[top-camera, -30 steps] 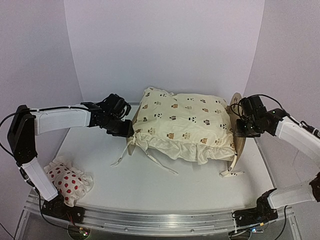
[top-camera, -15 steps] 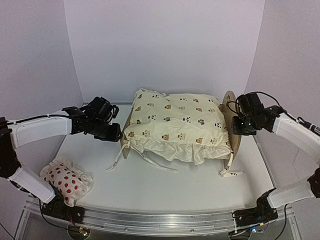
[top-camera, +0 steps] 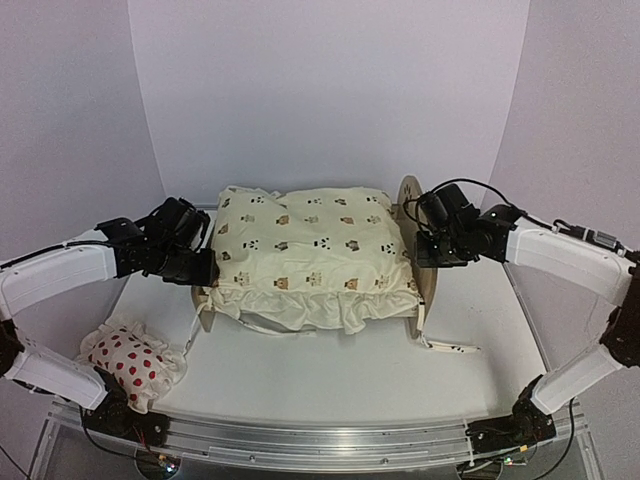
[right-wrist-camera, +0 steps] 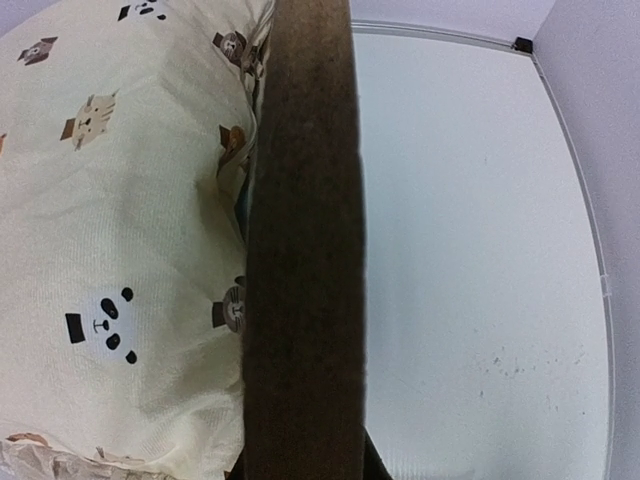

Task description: Set up the pet bed

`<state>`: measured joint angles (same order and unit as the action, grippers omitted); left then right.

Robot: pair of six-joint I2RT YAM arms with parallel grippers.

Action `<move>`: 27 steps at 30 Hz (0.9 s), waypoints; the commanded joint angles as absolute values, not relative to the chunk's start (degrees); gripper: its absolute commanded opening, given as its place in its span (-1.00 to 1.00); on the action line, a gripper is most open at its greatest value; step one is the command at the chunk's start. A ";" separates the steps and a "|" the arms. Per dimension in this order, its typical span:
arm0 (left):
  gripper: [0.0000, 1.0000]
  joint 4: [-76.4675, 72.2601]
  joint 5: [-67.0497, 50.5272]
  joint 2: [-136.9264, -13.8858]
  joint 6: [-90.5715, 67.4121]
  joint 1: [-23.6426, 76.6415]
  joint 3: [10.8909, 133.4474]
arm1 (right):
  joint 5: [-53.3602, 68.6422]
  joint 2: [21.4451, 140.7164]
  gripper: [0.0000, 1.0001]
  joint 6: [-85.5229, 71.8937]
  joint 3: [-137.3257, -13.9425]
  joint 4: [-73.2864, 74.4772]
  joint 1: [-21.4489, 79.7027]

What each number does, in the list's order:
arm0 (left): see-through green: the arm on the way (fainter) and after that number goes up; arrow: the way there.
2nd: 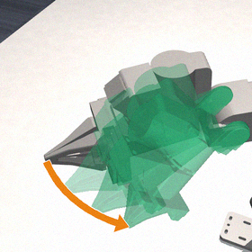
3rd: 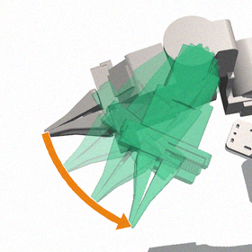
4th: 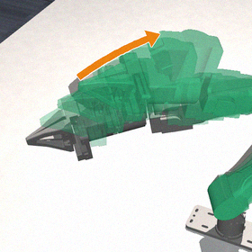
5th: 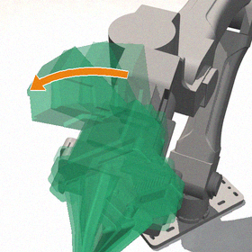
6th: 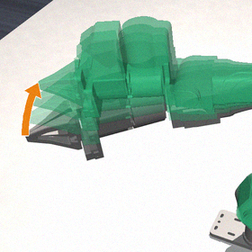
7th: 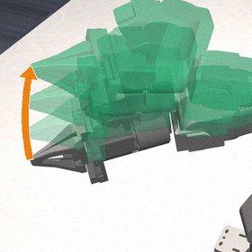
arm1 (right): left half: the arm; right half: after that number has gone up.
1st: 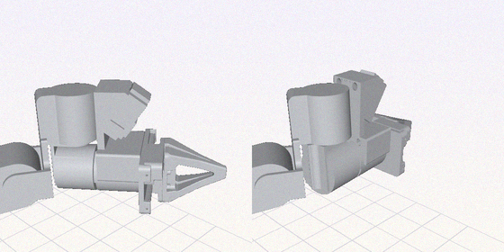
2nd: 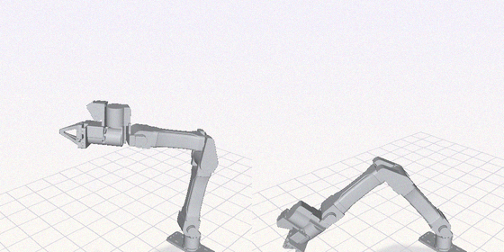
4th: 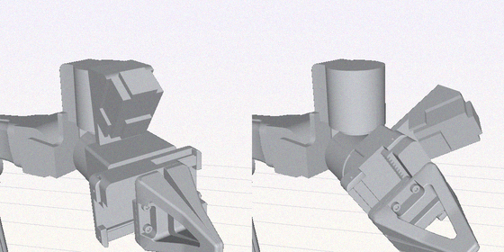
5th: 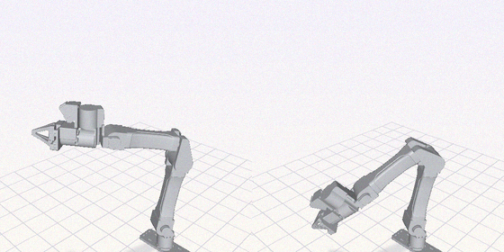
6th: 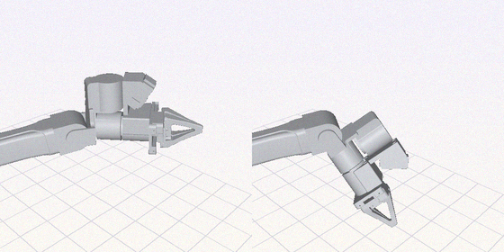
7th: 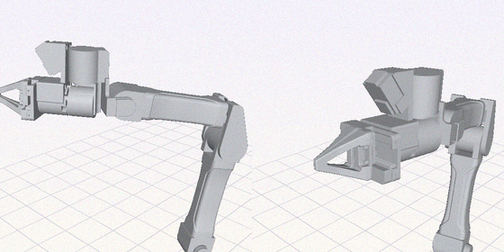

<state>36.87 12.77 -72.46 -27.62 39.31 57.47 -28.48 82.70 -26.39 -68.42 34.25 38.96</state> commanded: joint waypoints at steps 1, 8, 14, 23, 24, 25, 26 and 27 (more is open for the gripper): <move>-0.27 39.97 16.63 -68.08 -28.83 39.11 58.58 | -18.97 87.14 -1.00 -20.62 -70.19 30.00 42.79; -0.02 41.48 18.09 -65.99 -26.11 39.11 64.12 | -21.54 84.93 -0.36 -17.58 -70.03 29.97 42.81; 0.02 37.78 11.40 -69.11 -20.63 41.66 72.34 | -24.90 76.56 0.43 -15.16 -67.44 31.72 42.78; 0.03 35.03 10.85 -88.96 -11.73 57.51 89.79 | -19.00 60.05 0.50 -17.44 -55.85 34.10 42.78; 0.03 34.77 10.52 -91.77 -10.38 58.73 91.96 | -18.19 58.87 0.47 -17.83 -54.63 34.16 42.75; 0.03 34.66 10.24 -94.73 -9.07 59.65 94.52 | -17.60 57.84 0.44 -18.25 -53.47 34.23 42.74; 0.03 34.82 9.99 -97.44 -8.08 60.86 96.94 | -17.45 57.02 0.40 -18.59 -52.04 34.27 42.75; 0.03 35.15 9.71 -100.47 -6.97 61.64 99.53 | -17.54 56.19 0.37 -18.97 -50.85 34.28 42.78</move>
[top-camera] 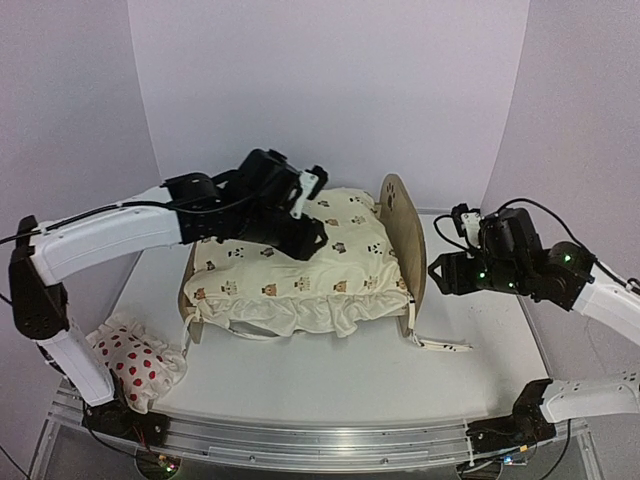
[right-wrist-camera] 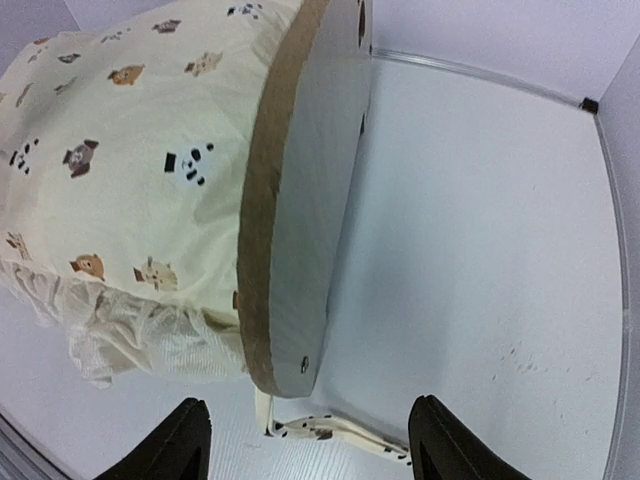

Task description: Set up the pet bed

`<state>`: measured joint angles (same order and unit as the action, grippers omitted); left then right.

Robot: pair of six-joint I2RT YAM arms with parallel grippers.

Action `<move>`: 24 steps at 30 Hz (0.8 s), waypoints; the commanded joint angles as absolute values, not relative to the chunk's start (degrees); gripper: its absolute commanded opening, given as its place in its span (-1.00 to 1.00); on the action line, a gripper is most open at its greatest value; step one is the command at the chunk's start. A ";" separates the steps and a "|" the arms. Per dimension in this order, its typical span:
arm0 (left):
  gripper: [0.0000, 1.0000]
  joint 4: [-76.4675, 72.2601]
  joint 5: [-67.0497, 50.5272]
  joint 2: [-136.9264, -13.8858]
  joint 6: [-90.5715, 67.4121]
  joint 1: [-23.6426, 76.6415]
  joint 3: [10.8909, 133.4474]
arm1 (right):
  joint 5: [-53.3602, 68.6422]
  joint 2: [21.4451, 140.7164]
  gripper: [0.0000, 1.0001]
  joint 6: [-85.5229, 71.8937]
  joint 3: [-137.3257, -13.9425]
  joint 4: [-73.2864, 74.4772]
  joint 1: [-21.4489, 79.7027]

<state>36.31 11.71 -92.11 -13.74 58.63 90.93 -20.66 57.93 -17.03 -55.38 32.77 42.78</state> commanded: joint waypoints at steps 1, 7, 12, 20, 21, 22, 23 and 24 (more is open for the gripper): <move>0.03 35.57 9.29 -103.27 -5.88 62.75 102.19 | -17.67 55.42 0.34 -19.19 -49.88 34.35 42.80; 0.03 38.88 9.45 -120.25 -1.95 65.54 118.34 | -17.32 51.80 0.22 -20.45 -46.14 34.37 42.79; 0.10 40.48 15.53 -129.25 -0.23 65.72 127.27 | -17.19 50.67 0.22 -20.40 -45.48 34.39 42.77; 0.16 39.98 22.43 -133.85 2.38 65.73 128.74 | -17.29 50.43 0.26 -19.72 -44.76 34.45 42.79; 0.12 40.10 22.92 -134.21 2.44 65.73 128.57 | -17.25 50.48 0.26 -19.66 -44.70 34.45 42.77; 0.05 40.09 23.49 -134.54 2.50 65.70 128.33 | -17.22 50.54 0.26 -19.69 -44.69 34.46 42.76; -0.05 40.12 24.17 -134.80 2.53 65.73 128.16 | -17.00 50.52 0.26 -19.69 -44.64 34.52 42.80; -0.19 40.03 25.12 -135.08 2.50 65.72 128.07 | -16.83 50.52 0.26 -19.69 -44.57 34.54 42.81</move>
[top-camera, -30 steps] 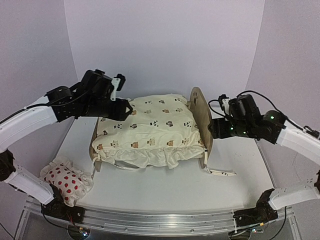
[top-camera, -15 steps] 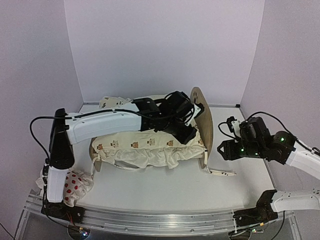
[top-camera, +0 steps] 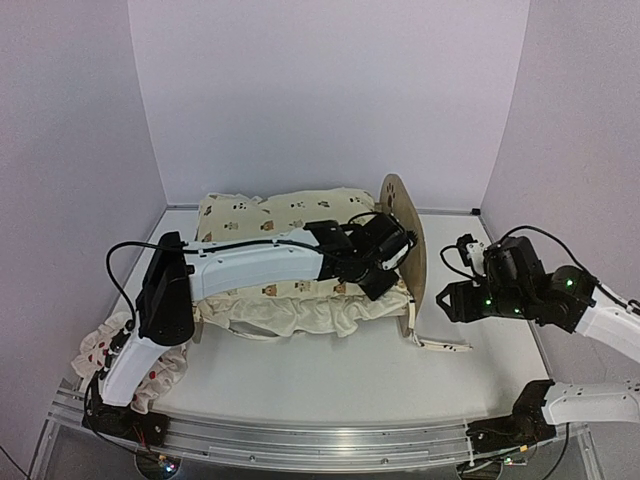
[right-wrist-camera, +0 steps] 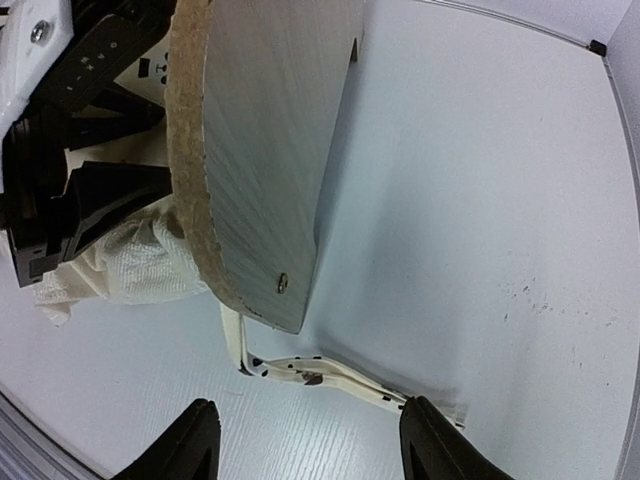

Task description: Set up the pet bed

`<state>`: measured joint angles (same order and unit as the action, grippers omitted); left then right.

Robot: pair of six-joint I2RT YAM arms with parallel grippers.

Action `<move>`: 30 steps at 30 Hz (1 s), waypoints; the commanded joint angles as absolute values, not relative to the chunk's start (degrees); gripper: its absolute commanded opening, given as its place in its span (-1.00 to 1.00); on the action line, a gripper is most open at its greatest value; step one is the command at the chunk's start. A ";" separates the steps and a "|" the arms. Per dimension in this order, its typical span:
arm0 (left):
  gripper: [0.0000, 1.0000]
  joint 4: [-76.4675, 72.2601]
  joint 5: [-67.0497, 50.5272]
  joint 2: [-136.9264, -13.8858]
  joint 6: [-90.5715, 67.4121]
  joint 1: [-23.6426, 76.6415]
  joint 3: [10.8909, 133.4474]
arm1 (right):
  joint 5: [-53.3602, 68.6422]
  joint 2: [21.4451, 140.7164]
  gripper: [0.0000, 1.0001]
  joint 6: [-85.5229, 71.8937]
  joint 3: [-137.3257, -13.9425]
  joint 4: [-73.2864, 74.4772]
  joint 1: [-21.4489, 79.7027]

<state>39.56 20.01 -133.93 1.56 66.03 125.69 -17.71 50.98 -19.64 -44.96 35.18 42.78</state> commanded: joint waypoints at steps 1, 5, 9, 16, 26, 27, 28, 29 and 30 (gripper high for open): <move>-0.39 39.91 25.95 -135.40 2.47 65.65 127.97 | -16.48 50.47 0.26 -19.69 -44.48 34.54 42.79; -0.97 39.13 26.74 -135.36 2.24 65.65 127.27 | -13.47 50.79 0.25 -19.12 -44.07 34.54 42.80; -1.00 37.66 25.32 -132.49 0.87 65.65 125.59 | -6.83 52.59 0.15 -17.88 -44.03 33.86 42.80; -1.00 35.00 23.41 -124.18 -2.83 65.63 121.05 | 5.18 56.02 -0.12 -17.75 -43.09 26.67 42.81; -1.00 33.80 26.26 -115.45 -6.39 65.33 115.65 | 7.84 63.55 -0.22 -18.35 -46.50 20.87 42.80; -1.00 33.62 26.31 -114.60 -6.68 65.22 114.97 | 7.76 64.26 -0.22 -18.38 -46.99 20.46 42.78; -1.00 33.49 26.45 -113.82 -7.01 65.12 114.36 | 7.59 64.91 -0.22 -18.42 -47.47 20.02 42.77; -1.00 33.40 26.87 -113.12 -7.32 65.02 113.78 | 7.26 65.48 -0.22 -18.45 -47.84 19.66 42.80; -1.00 33.42 27.25 -112.32 -7.64 64.84 113.04 | 6.99 66.06 -0.23 -18.46 -48.25 19.31 42.80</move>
